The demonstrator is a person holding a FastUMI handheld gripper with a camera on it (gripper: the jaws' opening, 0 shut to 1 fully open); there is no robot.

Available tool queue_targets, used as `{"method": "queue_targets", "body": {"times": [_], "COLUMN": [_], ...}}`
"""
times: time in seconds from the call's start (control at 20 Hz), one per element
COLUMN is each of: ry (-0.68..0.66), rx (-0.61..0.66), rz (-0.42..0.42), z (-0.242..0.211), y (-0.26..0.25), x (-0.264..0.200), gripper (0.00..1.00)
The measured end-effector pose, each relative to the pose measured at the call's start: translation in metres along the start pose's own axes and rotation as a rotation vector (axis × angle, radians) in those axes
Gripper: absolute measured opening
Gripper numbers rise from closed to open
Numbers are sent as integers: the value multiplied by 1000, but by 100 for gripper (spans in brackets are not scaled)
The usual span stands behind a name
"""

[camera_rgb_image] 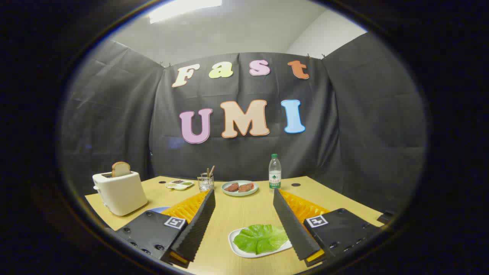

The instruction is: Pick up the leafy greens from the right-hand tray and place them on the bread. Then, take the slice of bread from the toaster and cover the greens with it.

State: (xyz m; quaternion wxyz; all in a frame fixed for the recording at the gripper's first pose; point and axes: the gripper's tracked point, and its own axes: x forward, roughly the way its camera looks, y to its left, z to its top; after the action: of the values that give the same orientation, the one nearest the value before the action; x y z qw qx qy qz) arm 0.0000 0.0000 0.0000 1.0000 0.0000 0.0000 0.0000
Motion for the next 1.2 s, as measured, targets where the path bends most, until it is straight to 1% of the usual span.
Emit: {"method": "queue_targets", "body": {"times": [0.75,1.2], "ry": [33,100], "rx": [18,56], "rz": [-7,-56], "z": [-10,-31], "y": [-11,-35], "x": [5,14], "gripper": [98,98]}}
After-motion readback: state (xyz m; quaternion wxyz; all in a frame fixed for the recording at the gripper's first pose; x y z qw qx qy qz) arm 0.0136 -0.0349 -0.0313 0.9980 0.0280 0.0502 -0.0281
